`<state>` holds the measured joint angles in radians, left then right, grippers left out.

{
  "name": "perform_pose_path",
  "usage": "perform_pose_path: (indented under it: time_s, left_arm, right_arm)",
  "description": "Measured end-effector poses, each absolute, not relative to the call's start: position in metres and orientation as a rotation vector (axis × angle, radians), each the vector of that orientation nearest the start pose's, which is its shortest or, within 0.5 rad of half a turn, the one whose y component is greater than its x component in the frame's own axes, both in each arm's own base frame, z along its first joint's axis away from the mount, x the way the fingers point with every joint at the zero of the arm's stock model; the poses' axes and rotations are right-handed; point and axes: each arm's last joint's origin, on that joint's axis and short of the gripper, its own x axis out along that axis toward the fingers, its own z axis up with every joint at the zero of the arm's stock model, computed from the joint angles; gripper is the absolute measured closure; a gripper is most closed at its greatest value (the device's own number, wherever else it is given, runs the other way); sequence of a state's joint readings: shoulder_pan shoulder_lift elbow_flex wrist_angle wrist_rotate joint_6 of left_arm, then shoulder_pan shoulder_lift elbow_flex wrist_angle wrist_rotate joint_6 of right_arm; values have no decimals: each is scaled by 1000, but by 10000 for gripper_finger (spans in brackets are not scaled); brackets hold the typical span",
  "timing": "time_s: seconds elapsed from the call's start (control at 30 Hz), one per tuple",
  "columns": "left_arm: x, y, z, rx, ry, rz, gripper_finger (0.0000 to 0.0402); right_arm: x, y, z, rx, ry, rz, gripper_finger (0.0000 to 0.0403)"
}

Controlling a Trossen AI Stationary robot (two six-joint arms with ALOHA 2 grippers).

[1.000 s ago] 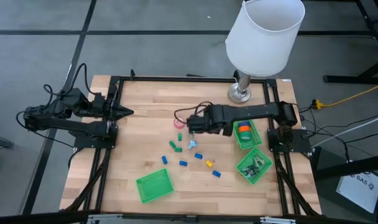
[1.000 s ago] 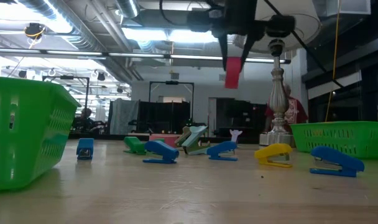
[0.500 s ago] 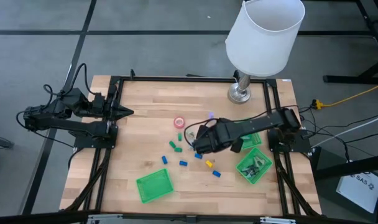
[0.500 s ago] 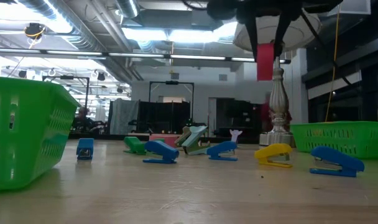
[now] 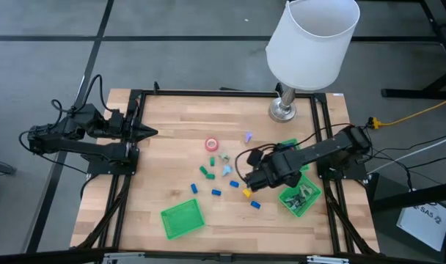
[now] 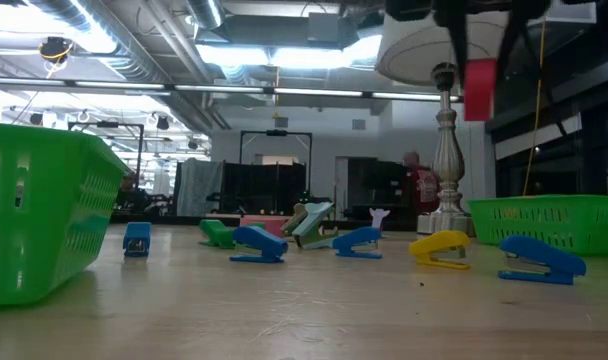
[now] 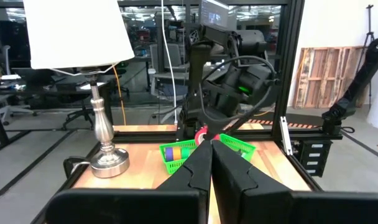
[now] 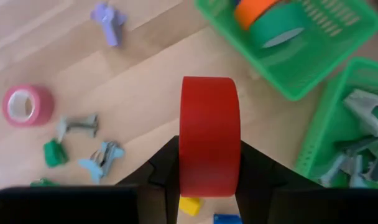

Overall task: Pick and place Stapler, Stapler remover, tape
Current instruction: Put the red tape into the top right green bin

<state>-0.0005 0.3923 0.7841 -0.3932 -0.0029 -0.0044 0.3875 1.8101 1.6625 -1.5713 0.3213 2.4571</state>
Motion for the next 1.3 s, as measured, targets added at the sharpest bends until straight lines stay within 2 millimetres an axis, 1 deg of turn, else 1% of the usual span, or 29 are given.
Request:
perform_pose_path:
  time_s: [0.2, 0.37, 0.67, 0.73, 0.93, 1.07, 1.13, 1.3]
  left_arm:
    - [76, 0, 353, -4, 1, 3, 395]
    - [76, 0, 353, -4, 1, 2, 395]
    - [76, 0, 353, -4, 1, 2, 395]
    - [76, 0, 353, -4, 1, 3, 395]
    - [76, 0, 353, -4, 1, 3, 395]
    - [76, 0, 353, -4, 1, 3, 395]
    - [76, 0, 353, -4, 1, 3, 395]
    - [76, 0, 353, -4, 1, 3, 395]
  right_arm:
    - [274, 112, 286, 1323, 586, -1678, 291]
    - [255, 107, 279, 1323, 581, -1725, 291]
    - [231, 97, 273, 1302, 608, -1760, 291]
    - [225, 95, 271, 1275, 631, -1751, 291]
    - [214, 90, 264, 1100, 799, -1658, 291]
    - [212, 89, 260, 984, 909, -1585, 291]
    - [213, 89, 260, 903, 993, -1506, 291]
    - [218, 92, 258, 673, 1202, -1223, 290]
